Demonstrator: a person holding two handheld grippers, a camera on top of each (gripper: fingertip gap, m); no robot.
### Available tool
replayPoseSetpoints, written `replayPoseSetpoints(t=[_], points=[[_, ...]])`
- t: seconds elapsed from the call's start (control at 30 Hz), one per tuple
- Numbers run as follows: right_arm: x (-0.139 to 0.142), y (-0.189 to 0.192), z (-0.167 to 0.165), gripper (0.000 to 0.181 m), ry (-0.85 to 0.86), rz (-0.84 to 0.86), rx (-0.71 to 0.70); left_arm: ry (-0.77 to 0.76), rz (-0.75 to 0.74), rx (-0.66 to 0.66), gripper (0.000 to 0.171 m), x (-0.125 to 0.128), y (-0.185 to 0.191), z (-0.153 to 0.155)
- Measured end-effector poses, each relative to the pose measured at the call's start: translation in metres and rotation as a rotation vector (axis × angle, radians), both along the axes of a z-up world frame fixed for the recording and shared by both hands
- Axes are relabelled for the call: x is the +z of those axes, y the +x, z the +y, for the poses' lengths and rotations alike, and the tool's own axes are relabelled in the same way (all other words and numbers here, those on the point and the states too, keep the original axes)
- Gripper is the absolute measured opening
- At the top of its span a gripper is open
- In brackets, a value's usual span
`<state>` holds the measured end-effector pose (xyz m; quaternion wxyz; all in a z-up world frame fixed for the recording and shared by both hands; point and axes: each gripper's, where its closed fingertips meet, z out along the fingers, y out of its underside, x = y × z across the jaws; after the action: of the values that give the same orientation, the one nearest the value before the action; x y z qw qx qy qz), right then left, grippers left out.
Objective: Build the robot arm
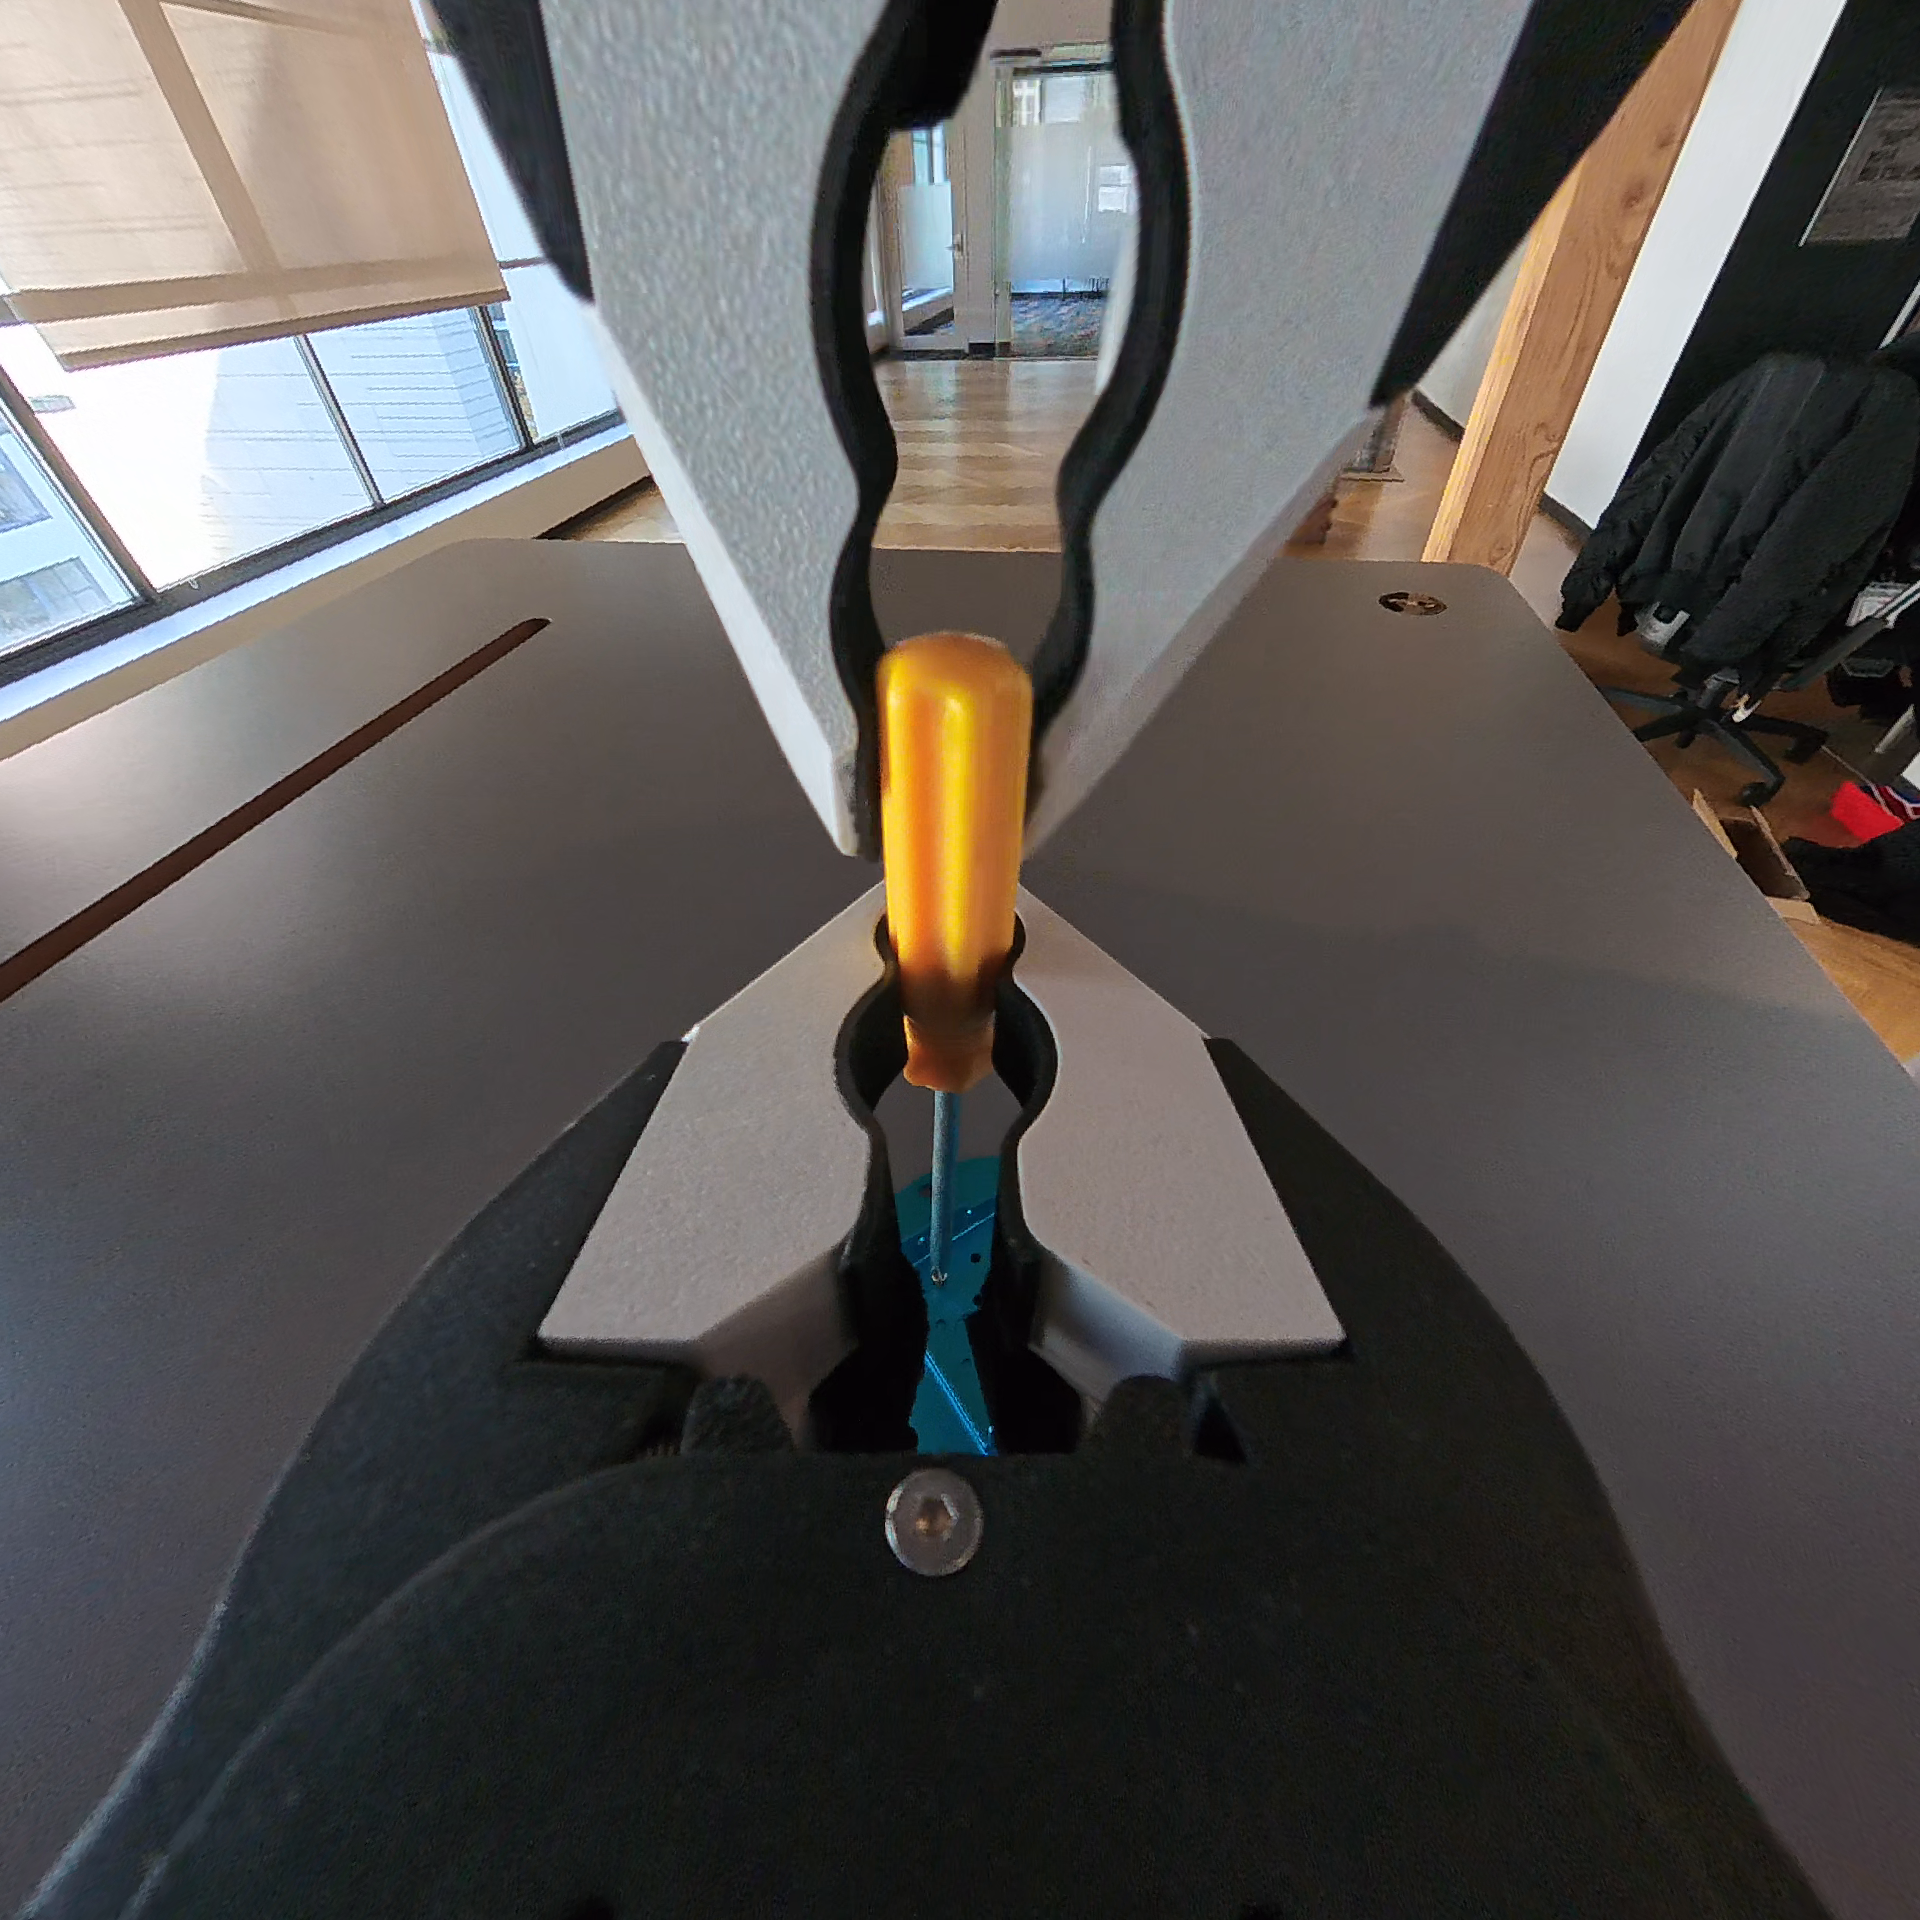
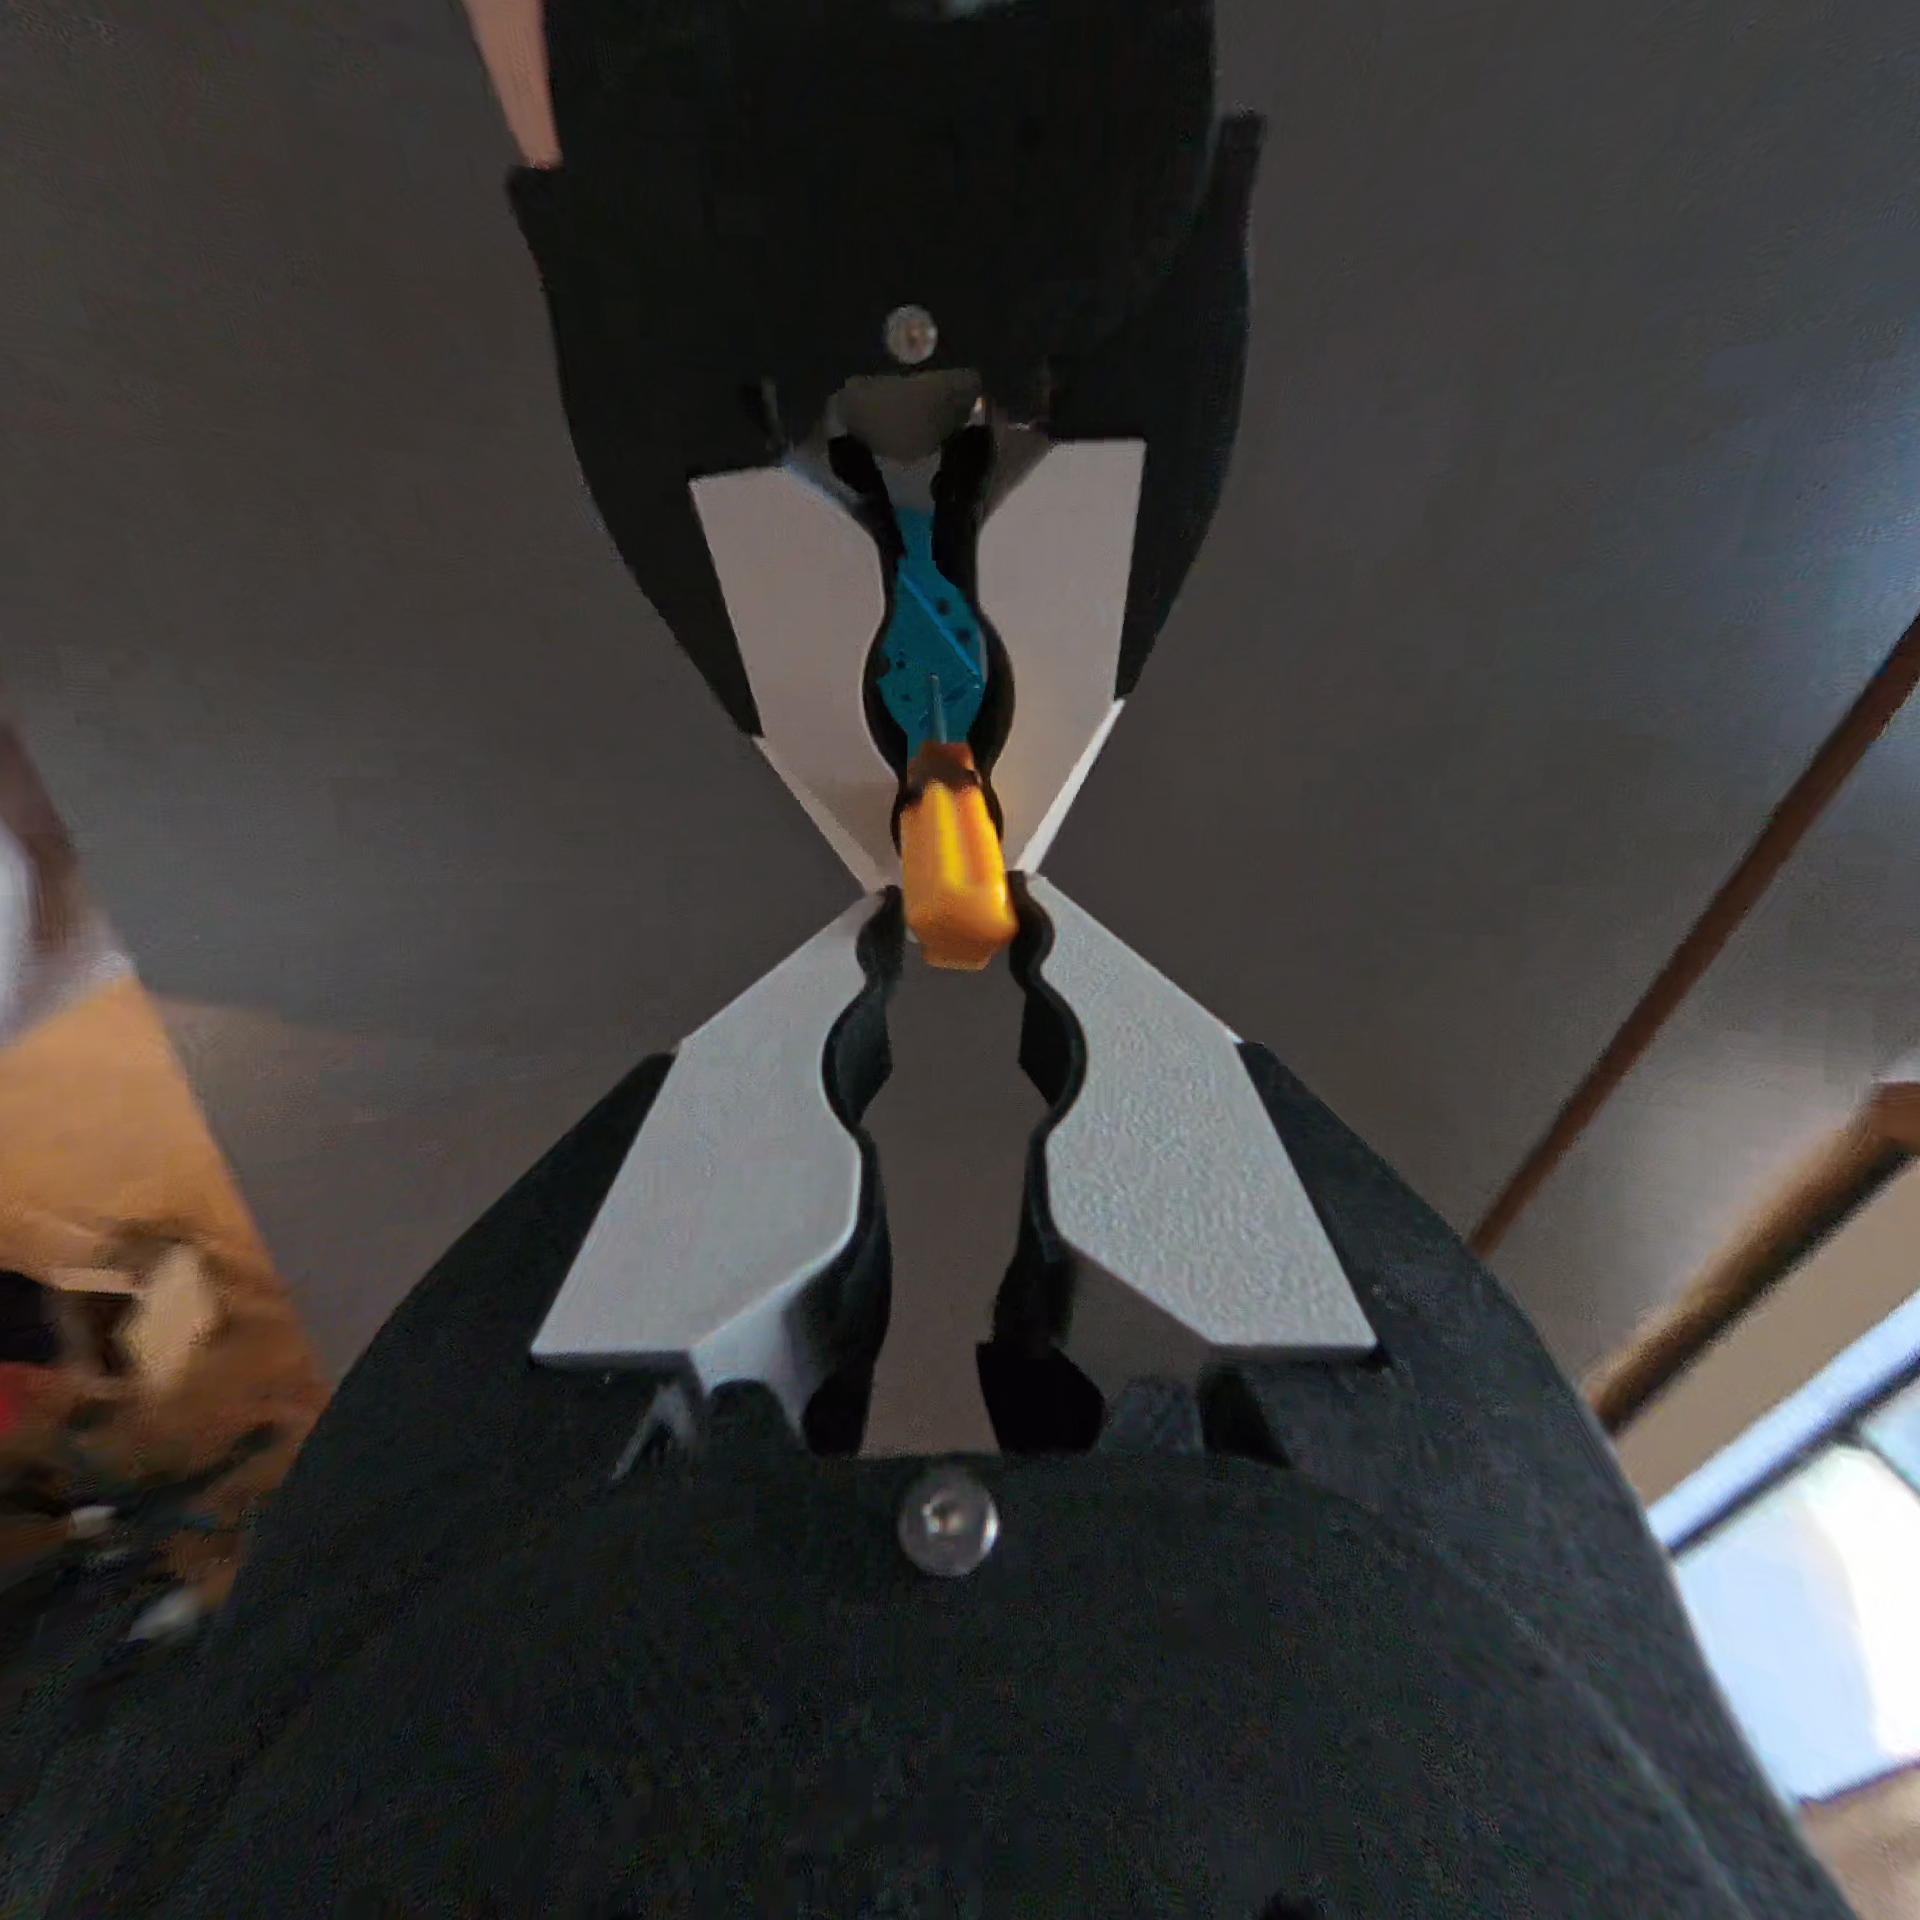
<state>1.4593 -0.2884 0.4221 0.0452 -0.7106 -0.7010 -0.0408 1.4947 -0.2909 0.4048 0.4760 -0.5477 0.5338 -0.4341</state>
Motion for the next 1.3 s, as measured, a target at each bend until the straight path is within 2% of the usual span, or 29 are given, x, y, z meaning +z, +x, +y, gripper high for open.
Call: replayPoseSetpoints(t=[0.03, 0.1, 0.23, 0.33, 0.43, 0.5, 0.57, 0.67, 0.73, 0.83, 0.9, 0.97, 1.03, 1.07, 1.13, 1.2, 1.23, 1.3], points=[[0.0, 0.0, 0.003, 0.016, 0.04, -0.008, 0.076, 0.002, 0.001, 0.0, 0.008, 0.0, 0.0, 0.0], [-0.002, -0.002, 0.002, 0.017, 0.043, -0.01, 0.139, 0.003, 0.002, -0.007, 0.008, 0.0, 0.0, -0.001], [-0.004, -0.003, 0.0, 0.017, -0.003, 0.007, 0.1, 0.006, 0.007, -0.016, 0.009, 0.0, 0.0, -0.003], [-0.004, 0.0, -0.001, 0.016, -0.027, 0.004, -0.06, -0.004, 0.009, -0.004, 0.009, -0.001, 0.001, -0.001], [-0.005, 0.0, 0.0, 0.017, -0.066, 0.066, -0.401, -0.008, 0.017, 0.019, 0.01, -0.003, 0.001, 0.002], [-0.005, -0.001, 0.0, 0.017, -0.065, 0.105, -0.502, 0.0, 0.02, 0.028, 0.009, -0.003, 0.001, 0.004], [-0.005, -0.002, -0.001, 0.017, -0.049, 0.107, -0.443, 0.002, 0.022, 0.014, 0.009, -0.004, 0.001, 0.002], [-0.003, -0.004, -0.004, 0.021, -0.044, 0.067, -0.194, 0.016, 0.03, 0.007, 0.01, -0.004, 0.002, -0.001], [0.002, -0.01, 0.002, 0.023, 0.026, 0.073, -0.052, 0.012, 0.029, 0.008, 0.01, -0.004, 0.002, 0.0], [0.001, -0.008, -0.002, 0.019, -0.005, 0.025, 0.02, 0.011, 0.027, 0.003, 0.01, -0.004, 0.002, -0.002], [0.0, -0.007, -0.004, 0.018, -0.035, -0.002, 0.006, 0.02, 0.032, 0.007, 0.01, -0.004, 0.002, -0.002], [0.0, -0.009, -0.001, 0.018, -0.035, 0.007, -0.087, 0.005, 0.028, 0.008, 0.01, -0.004, 0.001, 0.0], [0.0, -0.009, 0.001, 0.018, -0.048, 0.034, -0.259, 0.008, 0.027, 0.022, 0.01, -0.004, 0.0, 0.002], [0.0, -0.009, 0.002, 0.017, -0.071, 0.067, -0.394, 0.008, 0.028, 0.03, 0.01, -0.004, 0.0, 0.004], [-0.001, -0.011, 0.004, 0.017, -0.104, 0.169, -0.588, 0.007, 0.032, 0.05, 0.009, -0.004, 0.0, 0.007], [-0.001, -0.01, 0.004, 0.017, -0.109, 0.193, -0.627, 0.002, 0.035, 0.045, 0.009, -0.005, 0.0, 0.007], [-0.001, -0.009, 0.003, 0.018, -0.104, 0.184, -0.604, 0.006, 0.037, 0.039, 0.009, -0.005, 0.0, 0.005], [-0.001, -0.009, 0.002, 0.018, -0.087, 0.141, -0.457, 0.015, 0.04, 0.033, 0.009, -0.005, 0.001, 0.004]])
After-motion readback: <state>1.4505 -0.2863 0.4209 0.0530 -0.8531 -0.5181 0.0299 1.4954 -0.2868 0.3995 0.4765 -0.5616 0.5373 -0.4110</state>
